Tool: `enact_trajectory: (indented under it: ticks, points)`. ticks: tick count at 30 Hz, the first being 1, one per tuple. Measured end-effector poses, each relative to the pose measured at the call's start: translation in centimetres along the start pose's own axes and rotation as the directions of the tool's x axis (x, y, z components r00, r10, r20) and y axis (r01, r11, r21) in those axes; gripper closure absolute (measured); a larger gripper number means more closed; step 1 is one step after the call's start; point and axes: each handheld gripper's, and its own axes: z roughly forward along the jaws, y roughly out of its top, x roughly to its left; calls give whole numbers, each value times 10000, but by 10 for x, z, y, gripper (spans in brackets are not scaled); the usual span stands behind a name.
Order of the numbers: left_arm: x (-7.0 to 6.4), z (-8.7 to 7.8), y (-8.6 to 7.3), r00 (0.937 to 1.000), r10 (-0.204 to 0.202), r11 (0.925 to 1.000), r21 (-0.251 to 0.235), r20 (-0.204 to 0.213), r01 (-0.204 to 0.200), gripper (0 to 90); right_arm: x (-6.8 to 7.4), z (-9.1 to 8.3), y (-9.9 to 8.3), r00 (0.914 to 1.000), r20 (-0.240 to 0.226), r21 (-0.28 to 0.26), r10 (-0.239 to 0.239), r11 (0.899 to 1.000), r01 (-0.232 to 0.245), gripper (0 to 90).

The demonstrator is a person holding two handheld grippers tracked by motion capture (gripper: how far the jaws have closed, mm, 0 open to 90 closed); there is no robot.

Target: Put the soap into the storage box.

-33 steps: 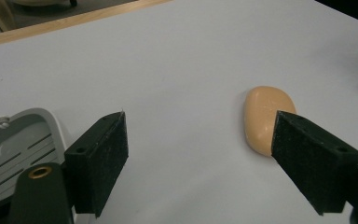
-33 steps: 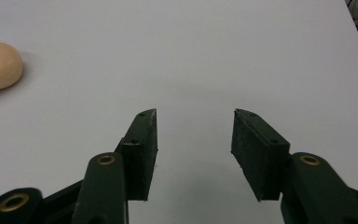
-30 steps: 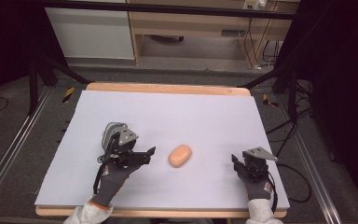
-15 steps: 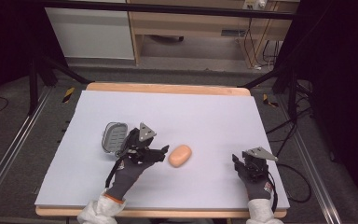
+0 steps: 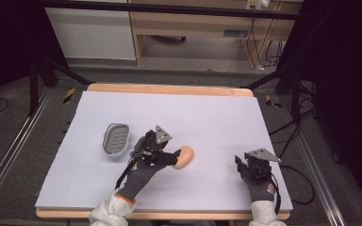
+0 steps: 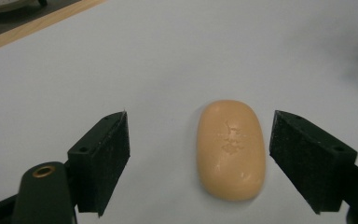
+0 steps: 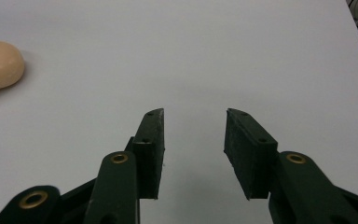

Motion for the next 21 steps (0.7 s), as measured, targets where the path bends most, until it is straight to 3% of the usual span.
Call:
enact_trajectory:
  ticks: [8,9,21]
  points:
    - [-9,14,3,9998,177,9994,305,70,-179,198,-1,0,0,10000,-19,-23,2,10000,-2,588]
    - [-10,17,3,9994,339,9985,428,86,-342,202,-1,0,0,10000,-44,5,26,10000,-26,588]
    - [-16,35,1,9990,365,9960,809,263,-385,220,0,2,0,9999,-121,119,-33,9999,34,587]
